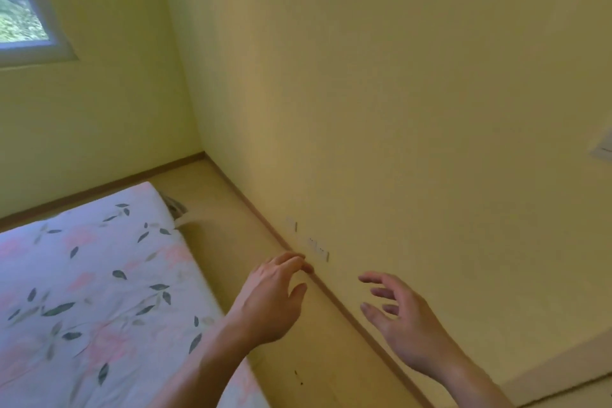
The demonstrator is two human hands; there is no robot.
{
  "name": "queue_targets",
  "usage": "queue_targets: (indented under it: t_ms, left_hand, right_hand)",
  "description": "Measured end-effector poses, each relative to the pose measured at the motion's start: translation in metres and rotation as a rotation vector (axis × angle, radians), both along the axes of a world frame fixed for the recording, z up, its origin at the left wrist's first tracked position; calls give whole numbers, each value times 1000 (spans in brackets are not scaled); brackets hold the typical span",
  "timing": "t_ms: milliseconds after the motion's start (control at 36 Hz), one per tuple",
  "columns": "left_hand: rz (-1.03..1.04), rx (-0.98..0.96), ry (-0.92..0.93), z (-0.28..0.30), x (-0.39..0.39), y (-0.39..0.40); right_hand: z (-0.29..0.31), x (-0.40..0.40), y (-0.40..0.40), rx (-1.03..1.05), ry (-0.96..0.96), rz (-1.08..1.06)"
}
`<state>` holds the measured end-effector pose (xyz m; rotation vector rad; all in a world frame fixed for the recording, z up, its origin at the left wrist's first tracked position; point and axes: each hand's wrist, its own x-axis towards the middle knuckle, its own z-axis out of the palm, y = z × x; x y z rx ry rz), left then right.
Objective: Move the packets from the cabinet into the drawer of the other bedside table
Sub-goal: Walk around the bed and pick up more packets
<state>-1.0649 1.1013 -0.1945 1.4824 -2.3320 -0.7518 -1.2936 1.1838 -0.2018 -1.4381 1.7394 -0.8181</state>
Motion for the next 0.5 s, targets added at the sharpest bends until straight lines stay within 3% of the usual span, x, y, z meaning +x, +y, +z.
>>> queue_targets:
  t_ms: [250,500]
  left_hand:
    - [306,61,-36,1,-45,-87]
    - [651,60,-62,4,8,-130]
  right_hand:
    - [9,-91,-147,24,48,227]
    - [12,-33,-299,15,-10,543]
